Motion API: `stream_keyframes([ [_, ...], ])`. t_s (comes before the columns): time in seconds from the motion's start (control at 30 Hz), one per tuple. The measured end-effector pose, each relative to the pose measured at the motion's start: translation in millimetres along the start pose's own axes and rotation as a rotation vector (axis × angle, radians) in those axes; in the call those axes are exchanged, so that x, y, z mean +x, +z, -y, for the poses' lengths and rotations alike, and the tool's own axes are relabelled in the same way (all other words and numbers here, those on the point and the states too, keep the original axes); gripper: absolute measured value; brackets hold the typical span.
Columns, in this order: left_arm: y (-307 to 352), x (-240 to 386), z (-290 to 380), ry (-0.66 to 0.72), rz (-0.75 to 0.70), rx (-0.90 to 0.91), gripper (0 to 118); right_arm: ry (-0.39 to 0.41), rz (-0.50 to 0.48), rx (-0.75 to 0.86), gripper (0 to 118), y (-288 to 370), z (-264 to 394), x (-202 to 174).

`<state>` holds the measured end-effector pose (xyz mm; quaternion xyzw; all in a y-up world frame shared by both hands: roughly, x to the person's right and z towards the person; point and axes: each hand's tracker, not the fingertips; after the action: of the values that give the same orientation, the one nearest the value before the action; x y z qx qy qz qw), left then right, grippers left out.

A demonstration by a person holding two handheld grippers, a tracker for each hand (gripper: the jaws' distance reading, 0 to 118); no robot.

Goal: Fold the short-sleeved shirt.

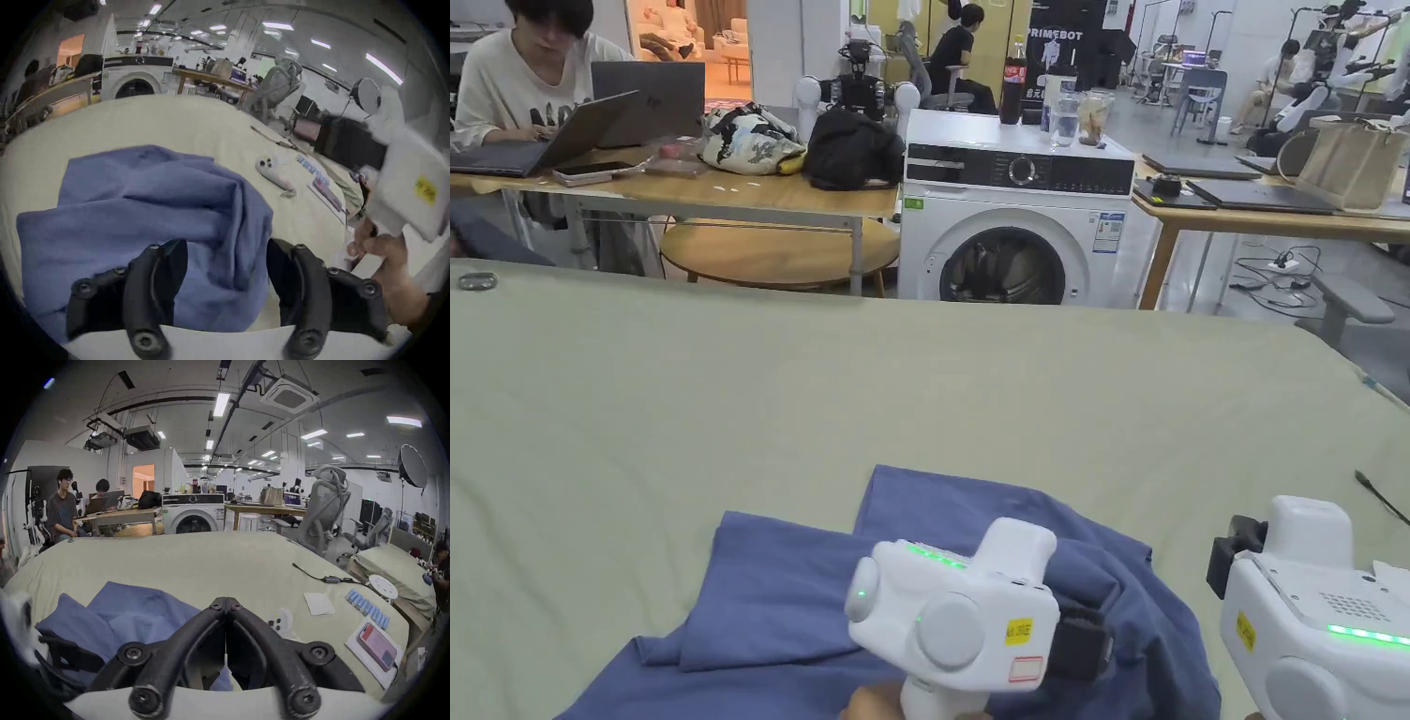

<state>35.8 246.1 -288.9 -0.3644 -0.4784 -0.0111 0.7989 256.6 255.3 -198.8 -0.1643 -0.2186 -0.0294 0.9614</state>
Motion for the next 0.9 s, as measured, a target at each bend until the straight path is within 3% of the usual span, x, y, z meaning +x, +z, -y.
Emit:
stream_keyframes([
  [0.1, 39.0, -14.0, 2.2, 0.016, -0.058, 0.115, 63, 0.007, -0.038, 0.005, 0, 2.2, -2.7, -13.3],
  [0.13, 50.1, -20.9, 5.0, 0.02, -0.093, 0.155, 50, 0.011, -0.053, 0.009, 0, 3.0, -3.7, -18.6],
  [0.17, 59.3, -28.1, 6.9, 0.023, -0.127, 0.184, 18, 0.018, -0.071, 0.012, 0, 3.5, -4.3, -23.9],
  [0.2, 65.4, -34.9, 9.3, 0.028, -0.168, 0.188, 0, 0.024, -0.08, 0.012, 0, 3.6, -4.6, -29.0],
  [0.27, 77.3, -52.5, 17.2, 0.065, -0.24, 0.21, 0, 0.035, -0.098, 0.012, 0, 1.0, -4.1, -39.6],
  [0.37, 92.6, -83.0, 24.0, 0.13, -0.221, 0.158, 0, 0.041, -0.122, 0.002, 0, -3.6, -2.9, -52.3],
  [0.47, 107.3, -114.9, 23.1, 0.158, -0.323, 0.177, 0, 0.02, -0.143, -0.017, 0, -9.1, -4.0, -60.0],
  [0.63, 112.7, -191.0, -5.2, 0.281, -0.38, 0.115, 0, 0.013, -0.161, -0.037, 0, -19.3, -9.2, -68.2],
  [0.77, 97.5, -239.0, -30.9, 0.288, -0.449, 0.014, 0, 0.024, -0.164, -0.047, 0, -24.5, -12.6, -69.0],
  [0.8, 91.9, -249.0, -35.2, 0.304, -0.457, -0.025, 2, 0.028, -0.164, -0.049, 0, -25.8, -12.9, -68.1],
  [0.83, 85.8, -258.4, -39.1, 0.317, -0.445, -0.05, 17, 0.032, -0.161, -0.053, 0, -27.2, -13.1, -67.1],
  [0.87, 79.9, -265.8, -41.1, 0.329, -0.434, -0.066, 48, 0.035, -0.157, -0.057, 0, -28.4, -13.1, -65.6],
  [0.9, 72.0, -272.7, -42.4, 0.343, -0.43, -0.092, 69, 0.037, -0.155, -0.061, 0, -28.8, -12.6, -63.3],
])
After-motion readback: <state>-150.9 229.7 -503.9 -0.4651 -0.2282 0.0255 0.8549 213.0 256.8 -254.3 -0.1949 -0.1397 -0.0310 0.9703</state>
